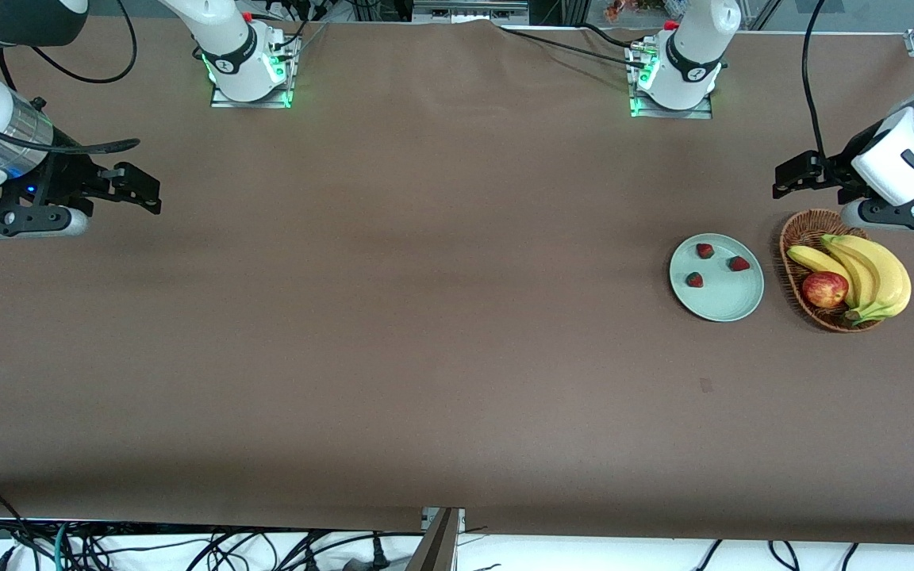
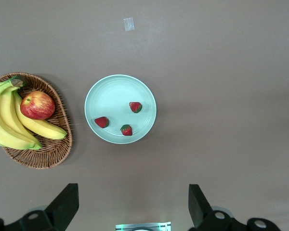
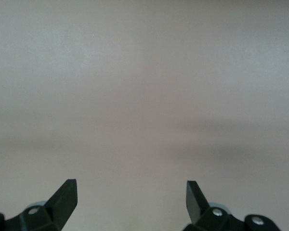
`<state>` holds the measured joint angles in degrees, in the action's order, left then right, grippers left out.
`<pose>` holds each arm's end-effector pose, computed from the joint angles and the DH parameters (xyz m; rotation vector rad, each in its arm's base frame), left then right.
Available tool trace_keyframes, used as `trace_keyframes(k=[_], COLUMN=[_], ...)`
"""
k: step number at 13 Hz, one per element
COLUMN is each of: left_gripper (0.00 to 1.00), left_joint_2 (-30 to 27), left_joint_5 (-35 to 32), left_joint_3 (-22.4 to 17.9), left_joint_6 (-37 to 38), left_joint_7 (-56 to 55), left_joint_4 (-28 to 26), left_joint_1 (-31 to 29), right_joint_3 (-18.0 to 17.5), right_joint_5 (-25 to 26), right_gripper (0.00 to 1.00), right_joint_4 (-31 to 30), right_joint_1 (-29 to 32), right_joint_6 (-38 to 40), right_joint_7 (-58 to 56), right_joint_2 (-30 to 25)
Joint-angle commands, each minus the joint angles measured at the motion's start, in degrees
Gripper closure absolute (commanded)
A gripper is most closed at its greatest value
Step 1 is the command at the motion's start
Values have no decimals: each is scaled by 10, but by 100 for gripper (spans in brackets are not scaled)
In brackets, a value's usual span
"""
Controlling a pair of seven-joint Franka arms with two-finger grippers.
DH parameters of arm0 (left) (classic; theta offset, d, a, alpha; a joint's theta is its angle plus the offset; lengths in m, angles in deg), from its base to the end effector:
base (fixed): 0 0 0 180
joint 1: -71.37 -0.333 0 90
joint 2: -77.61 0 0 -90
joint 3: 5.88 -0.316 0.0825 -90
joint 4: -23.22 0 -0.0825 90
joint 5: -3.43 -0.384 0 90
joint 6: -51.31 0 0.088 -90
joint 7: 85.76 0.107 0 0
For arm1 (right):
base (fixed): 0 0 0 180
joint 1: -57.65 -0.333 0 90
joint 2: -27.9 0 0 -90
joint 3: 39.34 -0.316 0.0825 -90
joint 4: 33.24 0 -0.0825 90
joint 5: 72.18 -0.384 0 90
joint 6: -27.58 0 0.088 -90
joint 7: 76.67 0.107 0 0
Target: Collect all strawberries into plate
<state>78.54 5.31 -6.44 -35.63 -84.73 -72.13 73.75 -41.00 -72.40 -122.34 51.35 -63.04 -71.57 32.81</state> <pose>0.5474 -0.0211 0.5678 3.0988 -0.0756 -0.2536 0.5740 0.0800 0.5842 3.1388 0.0781 -0.0934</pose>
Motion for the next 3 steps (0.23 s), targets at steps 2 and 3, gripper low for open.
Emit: trace_keyframes(k=[2,3], left_gripper=[0,0], left_joint_2=[8,8], left_joint_5=[-6,-6], left_joint_3=[-1,-1], left_joint_6=[15,16], left_joint_7=[-3,-3], left_joint_4=[21,21], left_joint_1=[1,1], right_joint_3=[3,3], right_joint_5=[6,6], right_gripper=[0,0], right_joint_4=[13,13], right_joint_1=[-6,-6], right_joint_6=[4,4], right_joint_7=[4,4], right_joint_2=[5,5])
